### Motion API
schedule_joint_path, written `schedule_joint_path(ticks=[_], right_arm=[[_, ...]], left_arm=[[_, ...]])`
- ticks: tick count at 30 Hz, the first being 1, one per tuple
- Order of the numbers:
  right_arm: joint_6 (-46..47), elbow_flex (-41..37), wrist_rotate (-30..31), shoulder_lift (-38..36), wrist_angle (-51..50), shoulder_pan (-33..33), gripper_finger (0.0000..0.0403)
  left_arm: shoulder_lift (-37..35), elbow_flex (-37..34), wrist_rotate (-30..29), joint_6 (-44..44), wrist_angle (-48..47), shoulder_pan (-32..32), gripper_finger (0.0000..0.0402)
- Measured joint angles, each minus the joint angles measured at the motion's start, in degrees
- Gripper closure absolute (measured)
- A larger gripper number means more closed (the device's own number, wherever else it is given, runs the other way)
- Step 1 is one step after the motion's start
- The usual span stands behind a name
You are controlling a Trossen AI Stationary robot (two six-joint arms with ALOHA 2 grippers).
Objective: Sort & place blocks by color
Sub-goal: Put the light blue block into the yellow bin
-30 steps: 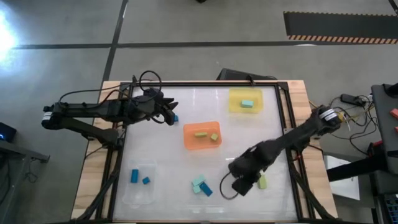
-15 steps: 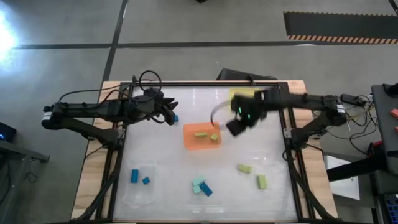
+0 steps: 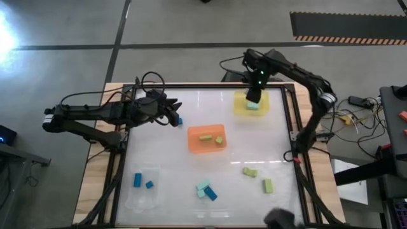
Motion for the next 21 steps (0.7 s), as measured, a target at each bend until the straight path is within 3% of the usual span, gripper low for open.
schedule_joint_path(ticks=[4, 11, 21], right_arm=[[-13.4, 0.0, 0.2, 6.7, 2.7, -4.6, 0.0289], [-15.6, 0.0, 9.0, 15.1, 3.4, -6.6, 0.0289], [-18.3, 0.0, 10.1, 15.3, 3.5, -6.5, 0.0289]], left_arm=[[0.0, 0.0, -0.4, 0.0, 0.1, 0.0, 0.0295], [0.0, 0.0, -0.5, 0.0, 0.1, 0.0, 0.0295], [0.0, 0.0, -0.9, 0.0, 0.1, 1.2, 0.0295]])
